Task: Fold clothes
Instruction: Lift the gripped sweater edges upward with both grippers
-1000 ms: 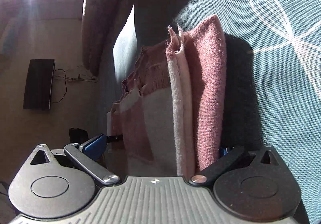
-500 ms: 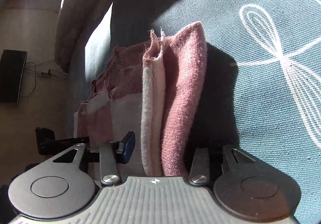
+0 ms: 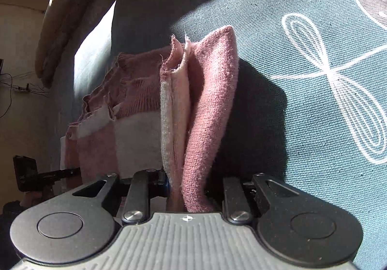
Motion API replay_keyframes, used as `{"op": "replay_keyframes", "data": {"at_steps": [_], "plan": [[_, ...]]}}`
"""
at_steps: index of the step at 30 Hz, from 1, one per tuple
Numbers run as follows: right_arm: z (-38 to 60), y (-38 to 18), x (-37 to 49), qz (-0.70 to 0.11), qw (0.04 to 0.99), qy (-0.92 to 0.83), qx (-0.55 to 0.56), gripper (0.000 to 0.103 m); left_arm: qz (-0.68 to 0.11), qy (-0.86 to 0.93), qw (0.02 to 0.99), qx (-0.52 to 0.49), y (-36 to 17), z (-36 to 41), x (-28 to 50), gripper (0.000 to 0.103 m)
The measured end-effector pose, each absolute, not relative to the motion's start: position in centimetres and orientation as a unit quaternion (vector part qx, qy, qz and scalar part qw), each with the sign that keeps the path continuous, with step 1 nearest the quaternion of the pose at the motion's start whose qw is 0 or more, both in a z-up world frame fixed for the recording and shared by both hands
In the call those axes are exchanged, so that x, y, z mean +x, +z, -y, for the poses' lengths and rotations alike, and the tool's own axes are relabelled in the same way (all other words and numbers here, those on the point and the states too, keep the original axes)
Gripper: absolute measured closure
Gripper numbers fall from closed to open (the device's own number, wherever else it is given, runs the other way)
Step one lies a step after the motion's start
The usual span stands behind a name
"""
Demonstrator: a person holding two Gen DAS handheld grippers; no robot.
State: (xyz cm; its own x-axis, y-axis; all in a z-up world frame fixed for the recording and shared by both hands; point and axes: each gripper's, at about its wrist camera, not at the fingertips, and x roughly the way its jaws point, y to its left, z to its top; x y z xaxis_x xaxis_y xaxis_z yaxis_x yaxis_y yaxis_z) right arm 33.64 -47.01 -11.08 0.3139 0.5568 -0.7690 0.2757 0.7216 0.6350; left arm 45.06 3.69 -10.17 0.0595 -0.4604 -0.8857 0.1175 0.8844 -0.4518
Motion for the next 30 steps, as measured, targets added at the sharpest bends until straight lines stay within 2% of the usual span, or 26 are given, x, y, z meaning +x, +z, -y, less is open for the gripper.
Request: {"op": "replay_keyframes", "data": {"at_steps": [19, 30], "plan": [[41.3, -8.6, 34.4, -0.598, 0.765, -0.021, 0.239, 0.078, -0.651, -0.242, 0.711, -0.114, -10.3, -3.8, 45.4, 0.079], [40.7, -8.3, 34.2, -0.593, 0.773, -0.024, 0.224, 0.077, -0.644, -0.215, 0.727, -0.1, -9.8, -2.9, 44.7, 0.079]]}}
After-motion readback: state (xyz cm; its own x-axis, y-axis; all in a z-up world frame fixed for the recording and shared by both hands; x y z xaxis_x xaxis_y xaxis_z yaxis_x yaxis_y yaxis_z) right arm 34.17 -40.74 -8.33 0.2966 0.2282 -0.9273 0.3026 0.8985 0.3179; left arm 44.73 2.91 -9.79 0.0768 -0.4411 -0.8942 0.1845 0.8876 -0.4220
